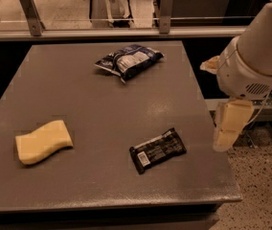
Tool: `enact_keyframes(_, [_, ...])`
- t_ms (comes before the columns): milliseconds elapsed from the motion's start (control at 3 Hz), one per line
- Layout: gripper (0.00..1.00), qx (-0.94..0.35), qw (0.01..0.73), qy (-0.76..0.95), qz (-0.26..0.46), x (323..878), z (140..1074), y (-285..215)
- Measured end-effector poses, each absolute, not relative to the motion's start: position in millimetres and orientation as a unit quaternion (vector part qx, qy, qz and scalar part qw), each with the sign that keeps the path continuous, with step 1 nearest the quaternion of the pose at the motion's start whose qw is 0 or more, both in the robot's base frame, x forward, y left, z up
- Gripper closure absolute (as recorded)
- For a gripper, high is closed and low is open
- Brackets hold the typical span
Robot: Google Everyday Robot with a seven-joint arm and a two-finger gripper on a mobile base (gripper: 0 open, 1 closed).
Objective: Move rxbar chocolate near blue chip bag
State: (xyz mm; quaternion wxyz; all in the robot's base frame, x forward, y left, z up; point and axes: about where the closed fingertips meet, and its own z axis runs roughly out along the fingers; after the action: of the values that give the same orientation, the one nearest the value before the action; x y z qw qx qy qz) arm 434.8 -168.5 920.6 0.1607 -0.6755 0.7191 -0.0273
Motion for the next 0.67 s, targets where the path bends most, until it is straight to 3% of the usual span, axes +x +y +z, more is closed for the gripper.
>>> enact_keyframes(667, [0.00, -0.734, 0.129, 0.666, 0.024, 426.6, 866.5, -121.5])
